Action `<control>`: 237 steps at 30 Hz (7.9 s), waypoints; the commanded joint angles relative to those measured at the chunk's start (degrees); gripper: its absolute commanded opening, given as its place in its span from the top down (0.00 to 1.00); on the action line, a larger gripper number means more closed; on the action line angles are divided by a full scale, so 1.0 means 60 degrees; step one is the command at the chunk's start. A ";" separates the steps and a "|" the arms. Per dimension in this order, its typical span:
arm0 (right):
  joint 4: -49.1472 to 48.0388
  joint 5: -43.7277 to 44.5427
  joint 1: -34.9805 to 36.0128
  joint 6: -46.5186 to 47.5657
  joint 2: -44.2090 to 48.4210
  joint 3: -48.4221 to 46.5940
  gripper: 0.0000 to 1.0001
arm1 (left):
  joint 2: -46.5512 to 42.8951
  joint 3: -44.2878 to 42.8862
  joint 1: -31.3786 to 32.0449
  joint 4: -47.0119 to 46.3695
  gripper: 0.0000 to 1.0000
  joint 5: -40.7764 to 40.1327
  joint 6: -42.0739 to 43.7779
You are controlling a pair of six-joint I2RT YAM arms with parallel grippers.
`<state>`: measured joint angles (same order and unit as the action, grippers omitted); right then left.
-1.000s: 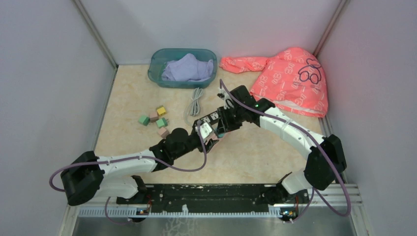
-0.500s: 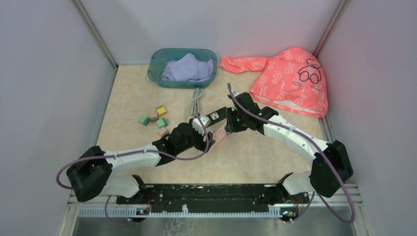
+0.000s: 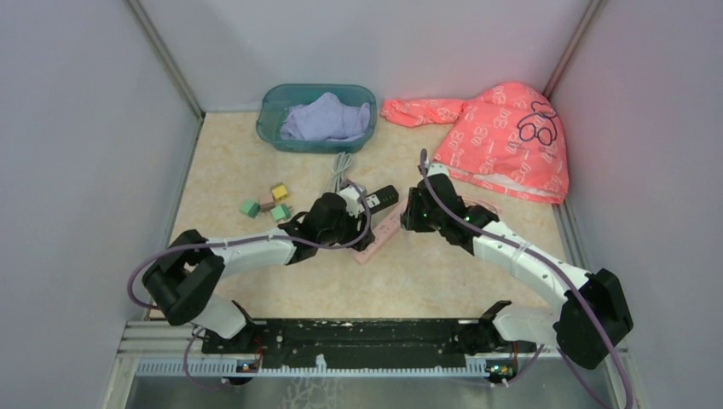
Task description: Insert the plug
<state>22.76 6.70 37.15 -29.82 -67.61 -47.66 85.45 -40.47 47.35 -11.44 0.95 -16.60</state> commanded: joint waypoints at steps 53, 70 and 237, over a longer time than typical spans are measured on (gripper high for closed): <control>0.1257 0.2546 -0.0463 -0.2983 -0.3069 -0.2197 1.00 | 0.3469 -0.2026 0.1248 0.0443 0.67 0.1943 -0.5252; 0.1732 0.2427 -0.0456 -0.3121 -0.3674 -0.2443 1.00 | 0.3555 -0.2119 0.1307 0.0361 0.67 0.1987 -0.5308; -0.1619 0.1277 -0.0520 0.0885 0.1281 0.1123 0.01 | -0.0288 -0.0155 -0.3813 0.5108 0.53 -0.4398 -0.5308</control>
<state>14.74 15.46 34.30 -25.50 -60.93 -39.77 85.23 -41.95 24.86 20.08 -28.86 -49.23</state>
